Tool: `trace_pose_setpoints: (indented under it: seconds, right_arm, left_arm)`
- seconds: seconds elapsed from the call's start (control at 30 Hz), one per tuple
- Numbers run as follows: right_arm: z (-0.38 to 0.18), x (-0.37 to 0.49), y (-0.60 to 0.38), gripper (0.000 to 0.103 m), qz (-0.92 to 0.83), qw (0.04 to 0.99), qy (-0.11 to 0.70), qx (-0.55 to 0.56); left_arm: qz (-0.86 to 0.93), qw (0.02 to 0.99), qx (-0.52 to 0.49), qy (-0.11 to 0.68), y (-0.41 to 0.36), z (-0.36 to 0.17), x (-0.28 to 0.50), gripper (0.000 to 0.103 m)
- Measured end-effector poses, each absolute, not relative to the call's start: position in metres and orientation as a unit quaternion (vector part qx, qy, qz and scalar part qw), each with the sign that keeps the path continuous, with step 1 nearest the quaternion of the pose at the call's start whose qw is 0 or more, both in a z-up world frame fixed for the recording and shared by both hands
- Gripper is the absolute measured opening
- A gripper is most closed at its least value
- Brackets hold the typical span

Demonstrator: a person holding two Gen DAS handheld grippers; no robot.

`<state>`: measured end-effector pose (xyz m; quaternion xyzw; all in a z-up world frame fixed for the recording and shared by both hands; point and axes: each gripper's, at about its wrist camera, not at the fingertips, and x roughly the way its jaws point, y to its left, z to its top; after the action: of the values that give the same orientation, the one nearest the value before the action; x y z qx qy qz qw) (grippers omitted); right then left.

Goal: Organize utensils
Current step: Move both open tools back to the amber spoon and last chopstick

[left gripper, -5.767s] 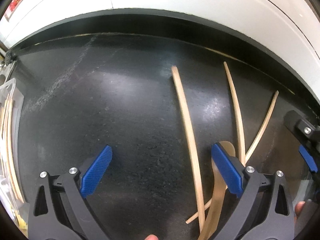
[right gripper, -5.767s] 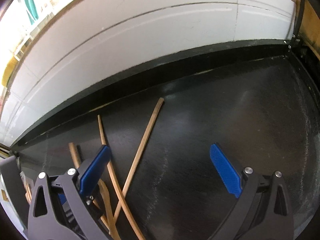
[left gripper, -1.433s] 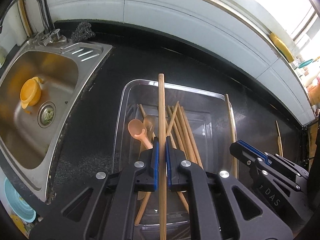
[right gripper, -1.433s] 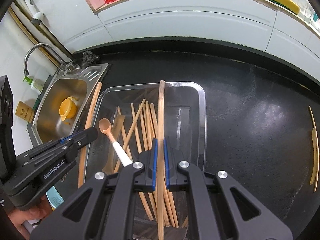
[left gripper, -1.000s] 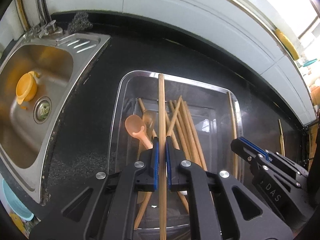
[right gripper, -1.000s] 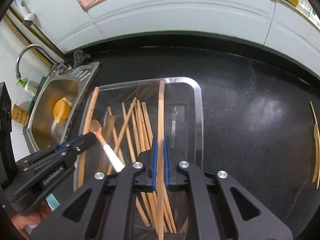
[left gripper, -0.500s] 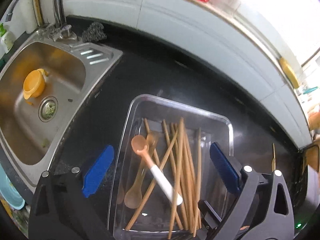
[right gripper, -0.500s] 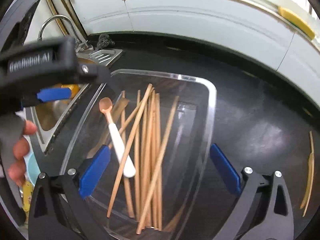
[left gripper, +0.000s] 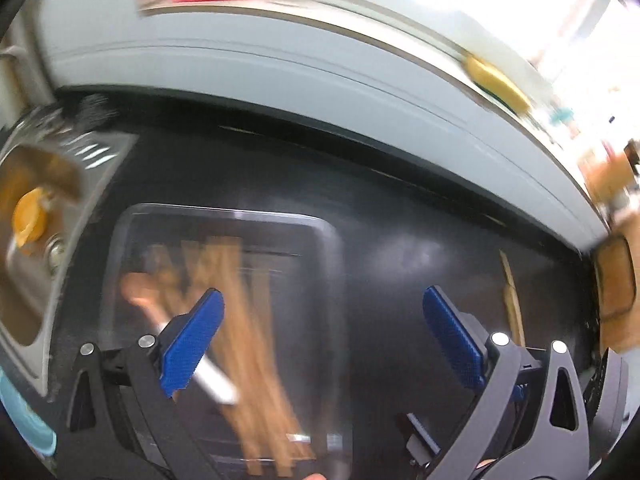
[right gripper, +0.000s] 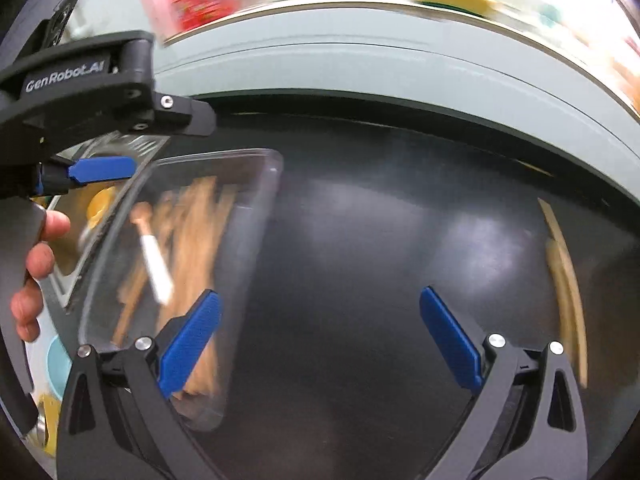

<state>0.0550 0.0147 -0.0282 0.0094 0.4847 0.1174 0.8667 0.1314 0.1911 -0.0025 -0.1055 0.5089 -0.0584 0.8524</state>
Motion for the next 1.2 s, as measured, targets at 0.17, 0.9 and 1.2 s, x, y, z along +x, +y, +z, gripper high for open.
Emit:
trace_pose_setpoints:
  seconds: [0.17,0.9,1.2]
  right_arm:
    - [-0.038,0.033,-0.091,0.096,0.026,0.869,0.492,0.036]
    - [-0.071,0.009,-0.307,0.096,-0.033,0.857,0.506,0.088]
    - [-0.088,0.009,-0.317,0.096,-0.008,0.85,0.519,0.087]
  left_arm:
    - [-0.101,0.844,-0.054,0.524,0.098,-0.013,0.131,0.097]
    - [-0.099,0.809,0.019,0.579,-0.121,-0.073,0.104,0.097]
    - [-0.066,0.8,0.04,0.595,-0.136,-0.099,0.104,0.097]
